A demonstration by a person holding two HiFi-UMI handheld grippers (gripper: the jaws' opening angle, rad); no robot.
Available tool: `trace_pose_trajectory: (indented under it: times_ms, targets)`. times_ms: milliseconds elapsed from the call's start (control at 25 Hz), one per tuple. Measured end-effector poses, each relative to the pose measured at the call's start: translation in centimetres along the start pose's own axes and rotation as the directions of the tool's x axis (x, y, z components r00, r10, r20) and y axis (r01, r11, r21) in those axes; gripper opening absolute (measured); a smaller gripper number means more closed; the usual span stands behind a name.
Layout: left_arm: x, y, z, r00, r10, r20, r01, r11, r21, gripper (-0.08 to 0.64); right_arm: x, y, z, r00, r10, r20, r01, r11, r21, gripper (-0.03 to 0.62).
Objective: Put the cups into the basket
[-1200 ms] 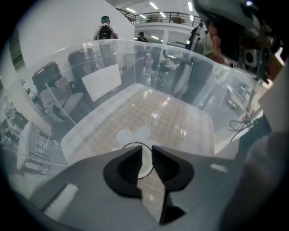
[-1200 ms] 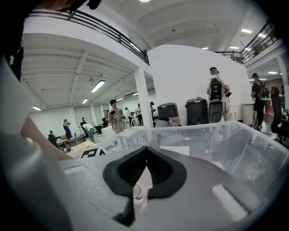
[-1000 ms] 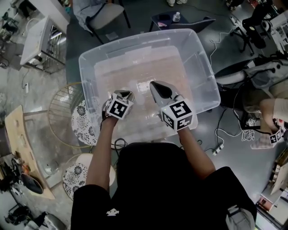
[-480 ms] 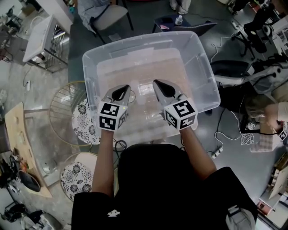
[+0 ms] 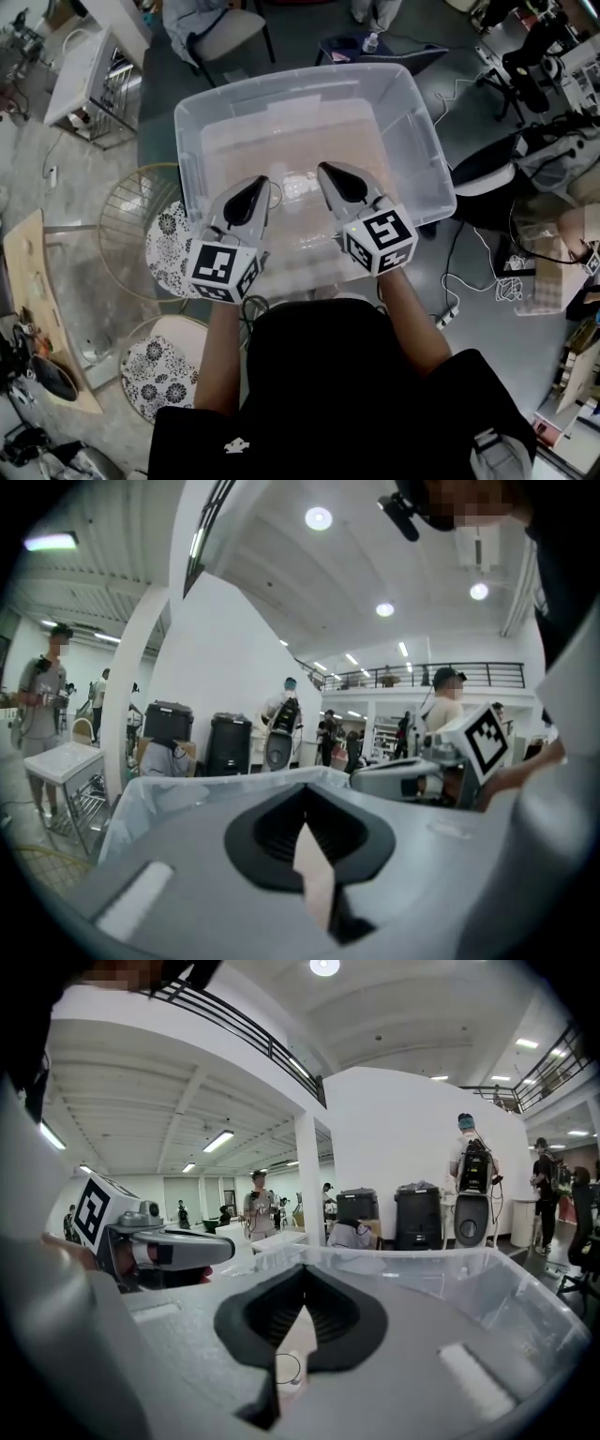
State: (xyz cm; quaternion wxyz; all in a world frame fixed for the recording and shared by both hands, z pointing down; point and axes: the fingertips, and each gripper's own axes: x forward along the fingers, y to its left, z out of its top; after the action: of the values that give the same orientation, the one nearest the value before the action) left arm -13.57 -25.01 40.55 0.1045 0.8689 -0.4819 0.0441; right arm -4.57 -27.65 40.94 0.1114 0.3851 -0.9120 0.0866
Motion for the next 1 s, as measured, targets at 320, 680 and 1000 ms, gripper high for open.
trace_pose_trajectory:
  times_ms: [320, 680, 1000]
  targets:
    - [-2.5, -0.3, 1.0, 0.996, 0.021, 0.084, -0.02, 1.0, -0.009, 0.008, -0.8, 2.0, 0.4, 1.0, 0.0, 0.002, 0.0, 1.0, -0.02, 0.0]
    - [-4.0, -0.4, 1.1, 0.984, 0.09, 0.151, -0.087, 0.996, -0.021, 0.008, -1.9, 3.3, 0.5, 0.999, 0.034, 0.035, -0.035, 0.999, 0.023, 0.0]
    - [-3.8, -4.0, 2.0, 0.982, 0.099, 0.163, -0.103, 0.995, 0.015, 0.008, -5.0, 3.3, 0.7, 0.996, 0.07, 0.061, -0.069, 0.997, -0.014, 0.0]
